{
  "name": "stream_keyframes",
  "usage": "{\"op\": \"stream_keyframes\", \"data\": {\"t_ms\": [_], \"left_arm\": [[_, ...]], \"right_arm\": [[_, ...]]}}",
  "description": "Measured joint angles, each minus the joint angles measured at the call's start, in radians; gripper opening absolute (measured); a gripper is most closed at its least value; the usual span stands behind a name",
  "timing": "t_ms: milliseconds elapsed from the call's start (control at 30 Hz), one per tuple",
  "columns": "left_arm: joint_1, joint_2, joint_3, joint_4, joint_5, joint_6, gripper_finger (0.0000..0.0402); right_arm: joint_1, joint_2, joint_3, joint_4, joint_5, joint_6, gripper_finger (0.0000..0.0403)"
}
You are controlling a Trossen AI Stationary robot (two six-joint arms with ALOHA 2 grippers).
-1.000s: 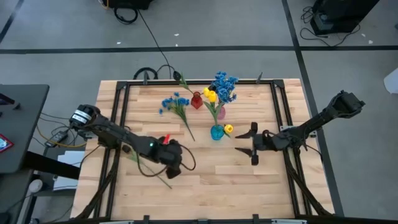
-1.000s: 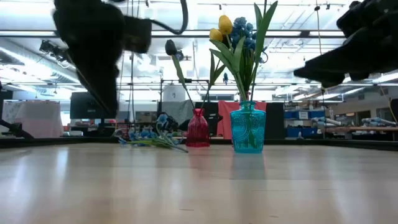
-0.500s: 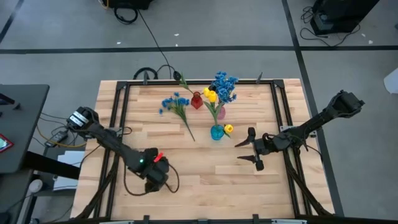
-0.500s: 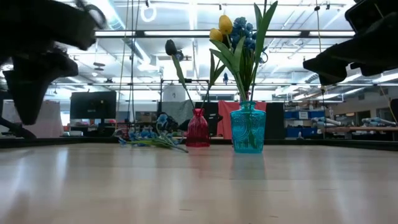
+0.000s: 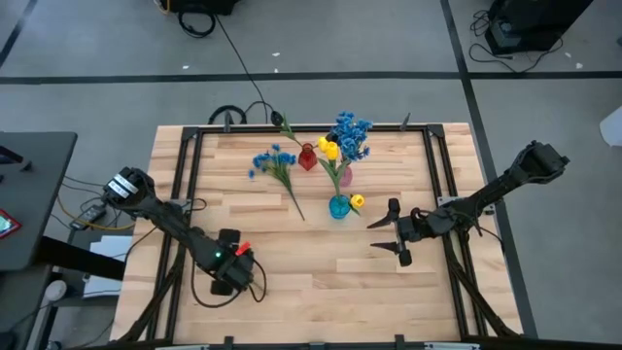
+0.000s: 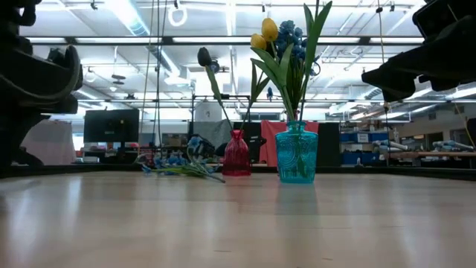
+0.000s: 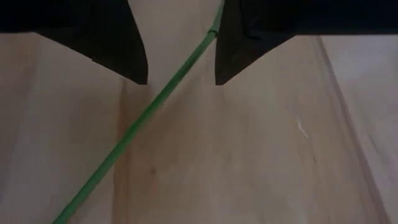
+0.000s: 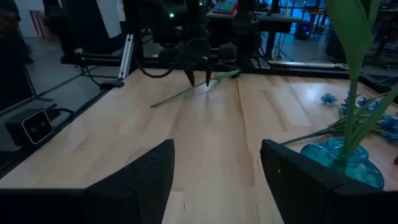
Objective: Sort flowers into vase by color
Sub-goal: Put the black flower into the red vase
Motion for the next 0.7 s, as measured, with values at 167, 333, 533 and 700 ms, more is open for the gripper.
{"op": "stream_keyframes", "data": {"t_ms": [167,333,533,700], "left_arm": [[0.0,0.0,-0.014,0.005,-0.026,0.082,0.0141],[0.0,0.0,-0.044,0.031,-0.056,0.121,0.0088],[-0.002,-0.003,-0.063,0.065,-0.064,0.158,0.0035],[-0.003,-0.002,-0.064,0.065,-0.101,0.189,0.001]], "right_arm": [[0.0,0.0,0.0,0.01,0.024,0.0,0.0249],[0.0,0.0,0.001,0.048,0.027,0.001,0.0249],[0.0,0.0,0.001,0.071,0.027,0.011,0.0249],[0.0,0.0,0.001,0.067,0.026,0.037,0.0249]]}}
